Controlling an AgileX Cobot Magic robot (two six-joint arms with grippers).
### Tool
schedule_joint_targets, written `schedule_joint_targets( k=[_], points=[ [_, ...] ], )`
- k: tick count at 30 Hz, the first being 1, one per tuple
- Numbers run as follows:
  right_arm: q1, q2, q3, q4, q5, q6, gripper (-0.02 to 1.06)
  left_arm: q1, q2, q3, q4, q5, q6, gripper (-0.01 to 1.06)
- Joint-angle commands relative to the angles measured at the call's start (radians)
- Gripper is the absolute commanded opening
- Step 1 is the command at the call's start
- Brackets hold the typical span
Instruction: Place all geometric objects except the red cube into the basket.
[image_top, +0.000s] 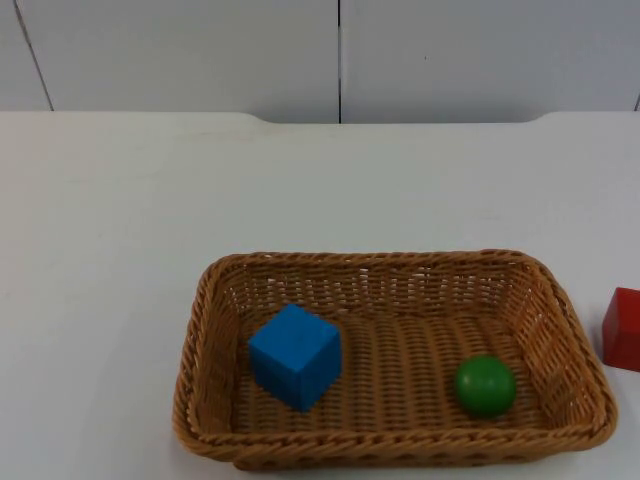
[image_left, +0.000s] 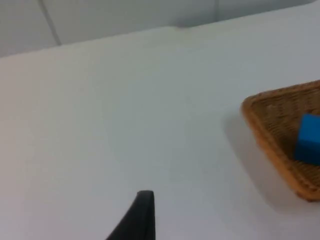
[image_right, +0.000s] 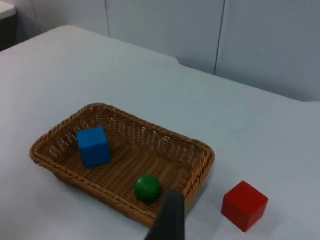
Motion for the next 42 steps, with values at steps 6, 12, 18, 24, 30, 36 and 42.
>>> schedule_joint_targets(
  k=[6, 12, 18, 24, 30, 36, 42],
  points=[
    [0.006, -0.003, 0.041, -0.043, 0.027, 0.022, 0.73, 0.004, -0.004, 0.013, 0.057, 0.011, -0.058, 1.05],
    [0.006, -0.003, 0.145, -0.076, 0.003, 0.127, 0.73, 0.004, -0.004, 0.013, 0.057, 0.011, -0.058, 1.05],
    [0.006, -0.003, 0.147, -0.078, 0.003, 0.110, 0.73, 0.004, -0.004, 0.013, 0.057, 0.011, -0.058, 1.05],
    [0.006, -0.003, 0.147, -0.078, 0.003, 0.104, 0.73, 0.004, -0.004, 0.013, 0.057, 0.011, -0.058, 1.05],
    [0.006, -0.003, 0.149, -0.036, -0.003, 0.038, 0.78, 0.004, -0.004, 0.013, 0.057, 0.011, -0.058, 1.05],
    [0.006, -0.003, 0.150, 0.005, -0.005, -0.025, 1.05, 0.004, -0.004, 0.013, 0.057, 0.011, -0.060, 1.05],
    [0.006, -0.003, 0.150, 0.005, -0.005, -0.025, 1.05, 0.004, -0.004, 0.013, 0.057, 0.011, -0.060, 1.05]
  ],
)
